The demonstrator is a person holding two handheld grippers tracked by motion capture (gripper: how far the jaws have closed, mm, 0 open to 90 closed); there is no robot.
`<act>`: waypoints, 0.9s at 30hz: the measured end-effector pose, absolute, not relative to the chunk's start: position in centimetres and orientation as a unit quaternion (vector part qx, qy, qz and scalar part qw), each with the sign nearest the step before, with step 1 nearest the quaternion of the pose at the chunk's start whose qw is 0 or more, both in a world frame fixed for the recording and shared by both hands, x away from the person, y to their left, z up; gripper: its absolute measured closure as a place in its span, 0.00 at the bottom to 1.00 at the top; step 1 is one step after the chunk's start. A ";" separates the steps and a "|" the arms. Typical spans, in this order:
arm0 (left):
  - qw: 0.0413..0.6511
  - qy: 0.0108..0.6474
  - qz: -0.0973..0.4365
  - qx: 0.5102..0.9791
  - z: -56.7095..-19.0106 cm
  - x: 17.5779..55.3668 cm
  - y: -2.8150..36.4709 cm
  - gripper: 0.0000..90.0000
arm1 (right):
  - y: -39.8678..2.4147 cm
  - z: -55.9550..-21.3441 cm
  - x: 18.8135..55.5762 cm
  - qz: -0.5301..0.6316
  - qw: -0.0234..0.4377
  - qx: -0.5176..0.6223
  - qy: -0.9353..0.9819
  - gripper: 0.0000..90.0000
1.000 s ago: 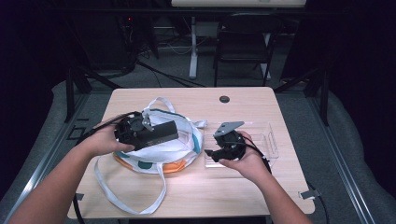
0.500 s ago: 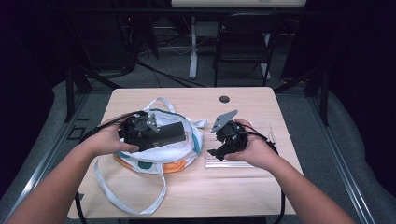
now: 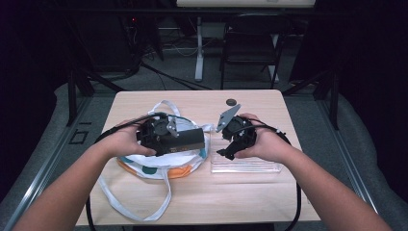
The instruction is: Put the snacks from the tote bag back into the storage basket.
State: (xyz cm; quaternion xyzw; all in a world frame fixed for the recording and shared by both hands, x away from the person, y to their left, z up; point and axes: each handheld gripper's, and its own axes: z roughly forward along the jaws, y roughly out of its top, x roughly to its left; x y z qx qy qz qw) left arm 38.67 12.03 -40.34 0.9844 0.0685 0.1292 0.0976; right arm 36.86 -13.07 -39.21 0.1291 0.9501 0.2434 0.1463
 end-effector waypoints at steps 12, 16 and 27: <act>0.099 0.031 0.125 0.987 -40.2 38.7 8.2 0.47 | -12.1 -38.4 37.0 0.240 0.148 0.090 0.955 0.24; 0.110 0.020 0.117 0.987 -40.3 38.6 7.1 0.47 | -11.5 -38.6 37.1 0.233 0.150 0.079 0.958 0.24; 0.122 -0.001 0.115 0.986 -40.0 38.3 6.0 0.47 | -10.7 -39.4 37.6 0.231 0.140 0.073 0.960 0.24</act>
